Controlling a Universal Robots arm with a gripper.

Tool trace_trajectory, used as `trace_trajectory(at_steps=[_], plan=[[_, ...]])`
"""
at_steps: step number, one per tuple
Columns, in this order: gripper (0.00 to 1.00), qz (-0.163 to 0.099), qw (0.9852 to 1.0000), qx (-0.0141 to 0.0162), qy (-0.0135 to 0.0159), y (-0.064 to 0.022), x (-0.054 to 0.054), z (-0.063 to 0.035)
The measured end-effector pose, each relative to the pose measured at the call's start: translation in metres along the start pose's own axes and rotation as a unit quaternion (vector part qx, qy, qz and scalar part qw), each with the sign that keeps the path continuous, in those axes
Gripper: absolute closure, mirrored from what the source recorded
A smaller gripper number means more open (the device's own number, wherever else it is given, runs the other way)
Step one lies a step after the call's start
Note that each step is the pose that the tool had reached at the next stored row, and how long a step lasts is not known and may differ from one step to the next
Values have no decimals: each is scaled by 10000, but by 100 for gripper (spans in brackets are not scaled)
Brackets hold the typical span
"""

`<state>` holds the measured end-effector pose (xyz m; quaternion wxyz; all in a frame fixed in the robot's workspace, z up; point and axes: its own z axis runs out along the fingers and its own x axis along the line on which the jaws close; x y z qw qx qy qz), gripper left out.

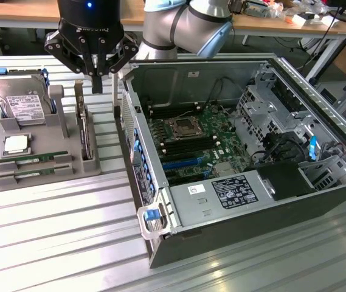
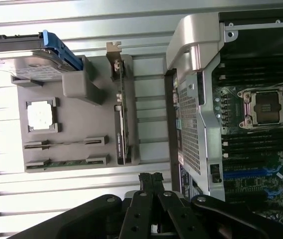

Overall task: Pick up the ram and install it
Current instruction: 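Reach for the ram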

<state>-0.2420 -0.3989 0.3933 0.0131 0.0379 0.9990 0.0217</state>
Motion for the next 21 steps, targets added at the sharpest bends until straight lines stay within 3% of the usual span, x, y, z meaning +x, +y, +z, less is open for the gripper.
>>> trace_trajectory(at_steps=[21], plan=[[89,0,10000,0,0,-16,207,-6]])
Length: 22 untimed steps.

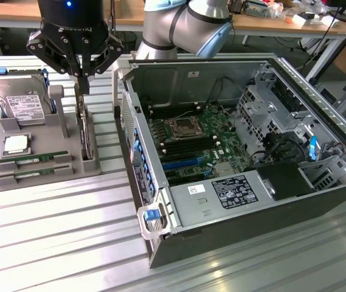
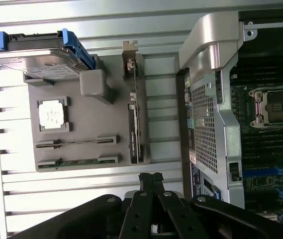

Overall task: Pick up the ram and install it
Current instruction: 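Reach for the ram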

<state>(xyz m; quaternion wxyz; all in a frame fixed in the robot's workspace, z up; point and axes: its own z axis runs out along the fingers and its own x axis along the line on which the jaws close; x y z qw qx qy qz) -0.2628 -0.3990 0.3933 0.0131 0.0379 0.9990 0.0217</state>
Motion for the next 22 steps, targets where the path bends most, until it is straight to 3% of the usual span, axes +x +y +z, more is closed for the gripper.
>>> trace_trajectory(at_steps=[22], plan=[[89,0,10000,0,0,-15,198,-5]])
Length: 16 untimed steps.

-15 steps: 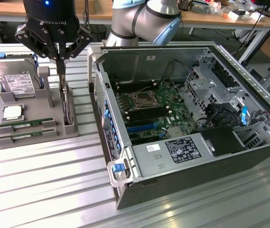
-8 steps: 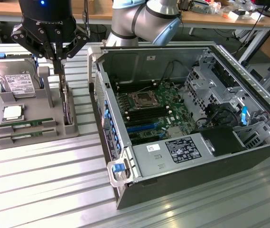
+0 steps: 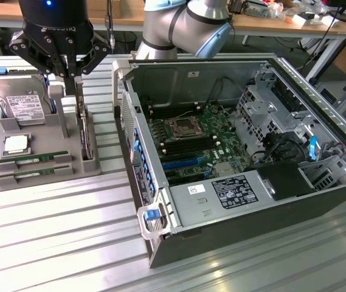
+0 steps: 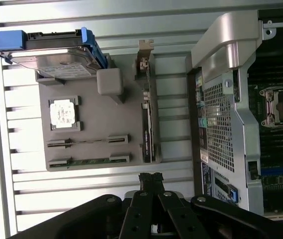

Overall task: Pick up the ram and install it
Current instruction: 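Reach for the ram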

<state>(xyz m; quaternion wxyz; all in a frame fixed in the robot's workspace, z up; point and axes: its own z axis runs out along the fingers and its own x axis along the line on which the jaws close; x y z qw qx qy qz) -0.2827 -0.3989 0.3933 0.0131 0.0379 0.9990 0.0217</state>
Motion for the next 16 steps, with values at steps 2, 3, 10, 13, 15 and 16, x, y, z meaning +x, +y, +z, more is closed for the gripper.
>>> trace_trajectory(at_steps=[2,3,10,13,15,16], plan=[[89,0,10000,0,0,-1,11,0],[89,0,10000,0,0,-1,16,0],[89,0,10000,0,0,-5,62,-2],[89,0,10000,0,0,-7,94,-2],[89,0,10000,0,0,-8,110,-3],[89,0,10000,0,0,-9,115,-3]])
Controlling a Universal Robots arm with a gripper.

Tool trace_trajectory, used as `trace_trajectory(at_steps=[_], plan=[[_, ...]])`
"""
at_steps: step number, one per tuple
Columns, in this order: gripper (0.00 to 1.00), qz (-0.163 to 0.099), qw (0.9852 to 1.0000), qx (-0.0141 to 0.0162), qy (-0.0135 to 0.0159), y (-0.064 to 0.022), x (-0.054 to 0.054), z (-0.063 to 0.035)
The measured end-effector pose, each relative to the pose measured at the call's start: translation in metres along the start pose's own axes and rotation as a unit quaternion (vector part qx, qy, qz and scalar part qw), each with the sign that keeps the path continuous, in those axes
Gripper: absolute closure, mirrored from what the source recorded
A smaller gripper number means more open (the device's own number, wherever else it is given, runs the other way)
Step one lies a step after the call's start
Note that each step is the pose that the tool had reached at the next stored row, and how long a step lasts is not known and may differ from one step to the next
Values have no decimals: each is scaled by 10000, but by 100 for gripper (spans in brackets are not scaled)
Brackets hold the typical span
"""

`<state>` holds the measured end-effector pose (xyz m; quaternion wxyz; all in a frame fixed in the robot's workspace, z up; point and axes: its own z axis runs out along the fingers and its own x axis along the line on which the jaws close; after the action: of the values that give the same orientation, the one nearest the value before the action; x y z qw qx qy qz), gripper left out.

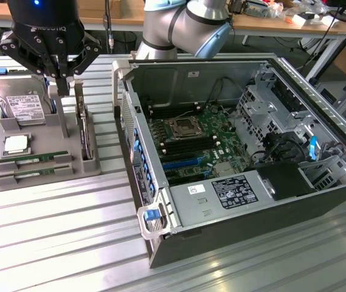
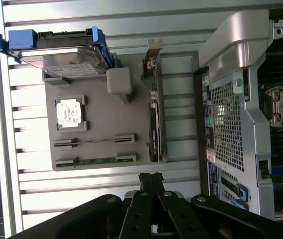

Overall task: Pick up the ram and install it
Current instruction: 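Reach for the ram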

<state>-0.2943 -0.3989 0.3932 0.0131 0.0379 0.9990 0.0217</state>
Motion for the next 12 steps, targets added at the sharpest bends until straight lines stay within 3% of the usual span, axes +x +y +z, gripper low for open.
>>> trace_trajectory(at_steps=[12], plan=[[89,0,10000,0,1,-7,89,-3]])
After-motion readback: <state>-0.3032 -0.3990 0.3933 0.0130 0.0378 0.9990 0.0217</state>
